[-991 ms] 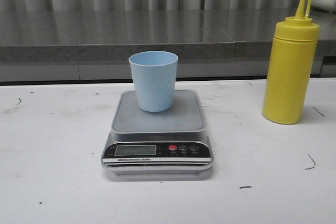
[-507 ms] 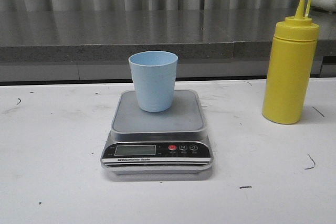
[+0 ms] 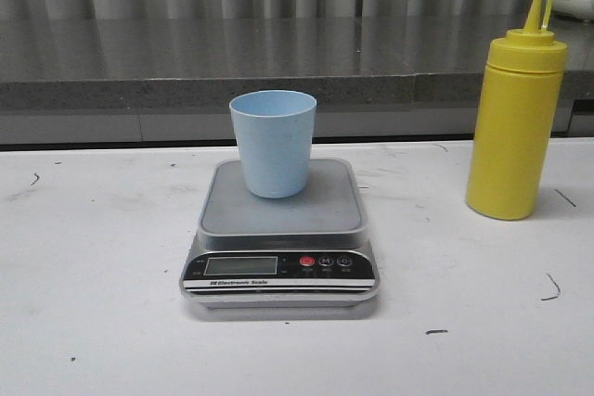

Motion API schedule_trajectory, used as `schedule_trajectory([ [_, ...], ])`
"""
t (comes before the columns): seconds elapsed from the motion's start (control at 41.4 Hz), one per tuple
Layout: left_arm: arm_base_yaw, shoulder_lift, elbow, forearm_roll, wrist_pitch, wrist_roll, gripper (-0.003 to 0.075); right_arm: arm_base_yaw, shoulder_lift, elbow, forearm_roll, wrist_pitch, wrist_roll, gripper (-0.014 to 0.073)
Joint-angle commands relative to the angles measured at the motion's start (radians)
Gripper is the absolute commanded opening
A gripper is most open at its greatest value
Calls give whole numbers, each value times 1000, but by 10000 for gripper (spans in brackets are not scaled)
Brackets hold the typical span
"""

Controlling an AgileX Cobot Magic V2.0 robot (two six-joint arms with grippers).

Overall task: Pour seasoning into cup on scale with both arms
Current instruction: 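Open the left gripper and withdraw it from the cup, then move the right gripper to the yellow squeeze bottle and grasp it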

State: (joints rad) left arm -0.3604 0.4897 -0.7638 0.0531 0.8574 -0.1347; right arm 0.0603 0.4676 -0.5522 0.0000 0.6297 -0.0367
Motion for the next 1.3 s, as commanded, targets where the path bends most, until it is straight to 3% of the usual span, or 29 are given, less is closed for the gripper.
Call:
schedule_trajectory([
  [0.0, 0, 4, -25, -7, -74, -6, 346, 41, 15, -34, -36, -96, -13, 607],
  [0.097, 0, 4, -25, -7, -74, -6, 346, 69, 31, -38, -55, -113, -13, 662],
  [0.242, 0, 4, -25, -7, -74, -6, 346, 74, 111, -43, -34, -163, -13, 654],
  [0.507, 0, 4, -25, -7, -74, -6, 346, 74, 337, -43, 134, -371, -12, 654],
  [0.604, 0, 4, -25, -7, -74, -6, 346, 75, 419, -30, 139, -449, -12, 654],
  [0.942, 0, 4, -25, -7, -74, -6, 346, 126, 699, 96, 134, -891, -12, 654],
  [1.281, 0, 4, -25, -7, -74, -6, 346, 135, 967, 103, 123, -1291, 2, 654],
])
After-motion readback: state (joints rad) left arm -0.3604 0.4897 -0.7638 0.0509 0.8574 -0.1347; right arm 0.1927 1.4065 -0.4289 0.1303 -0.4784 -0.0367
